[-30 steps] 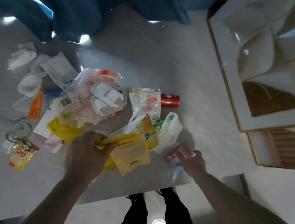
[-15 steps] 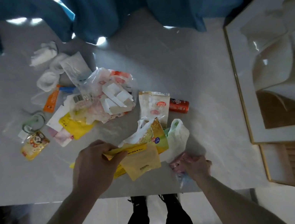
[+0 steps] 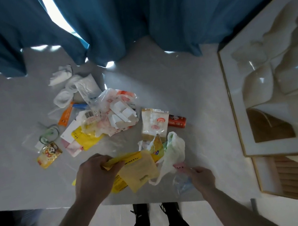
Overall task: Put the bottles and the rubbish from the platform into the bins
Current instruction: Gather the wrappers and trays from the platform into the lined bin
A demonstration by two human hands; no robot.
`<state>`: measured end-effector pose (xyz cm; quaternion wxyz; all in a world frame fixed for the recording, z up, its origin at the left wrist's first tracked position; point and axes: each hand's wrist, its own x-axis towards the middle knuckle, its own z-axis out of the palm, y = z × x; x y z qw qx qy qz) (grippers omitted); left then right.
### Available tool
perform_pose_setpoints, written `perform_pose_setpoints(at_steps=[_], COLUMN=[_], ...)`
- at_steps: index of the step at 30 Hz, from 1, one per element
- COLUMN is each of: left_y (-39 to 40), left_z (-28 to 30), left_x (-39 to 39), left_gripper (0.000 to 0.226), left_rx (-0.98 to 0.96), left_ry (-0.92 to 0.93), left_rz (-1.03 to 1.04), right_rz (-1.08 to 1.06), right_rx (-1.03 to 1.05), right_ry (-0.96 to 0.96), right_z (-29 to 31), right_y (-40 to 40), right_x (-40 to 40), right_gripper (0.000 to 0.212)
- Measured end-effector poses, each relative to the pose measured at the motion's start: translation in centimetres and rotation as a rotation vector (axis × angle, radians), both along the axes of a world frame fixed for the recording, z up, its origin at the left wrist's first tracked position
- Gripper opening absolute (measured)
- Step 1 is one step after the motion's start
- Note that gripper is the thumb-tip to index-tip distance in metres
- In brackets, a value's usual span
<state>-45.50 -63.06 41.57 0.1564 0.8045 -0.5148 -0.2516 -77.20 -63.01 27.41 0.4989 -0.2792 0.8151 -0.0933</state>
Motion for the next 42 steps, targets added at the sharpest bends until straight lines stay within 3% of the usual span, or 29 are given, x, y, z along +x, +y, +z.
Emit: perform_pose_setpoints(at_steps=[5,13,19,27,32,36,42], left_y=[0.6,4.0,9.4,16.3,20.5,25.2,34.5], left_z=[4.7,14.8,18.9,22.1,23.3,23.4,22.5], left_x=[0.2,1.0,1.8,3.7,7.6,10.7,15.8], left_gripper=[0.022,0.025,0.027,0.019,0.036,0.028,0.020], left_rx=[-0.023,-0.171,-0.223,-0.312,-0.275,-0.199,-0.175], left_ry=[-0.005,-0.063,-0.060,-0.004,-0.062,0.026,0.367], left_rz=[0.065,0.233,0.350,0.103,0.023,0.081,0.266], right_rz=[-0.081,0.071,0.397,0.846,1.123,1.235,1.106], right_rx=[-0.043,-0.196,-0.403,-0.524,-0.487,-0.452,-0.321], right_ry=[-0.023,-0.134,-0.214,-0.474,-0.553,-0.641,-0.810], right_z=[7.4,18.0,23.2,32.6,35.1,36.5,37.0], right_y=[-0.3,-0.9,-2.2,-2.1,1.0,6.4,15.3], right_x=[-1.6,-1.2,2.3,12.6,18.2,23.0,28.8], right_gripper=[0.065,0.073,0.048,0.011,0.013,0.015,0.019])
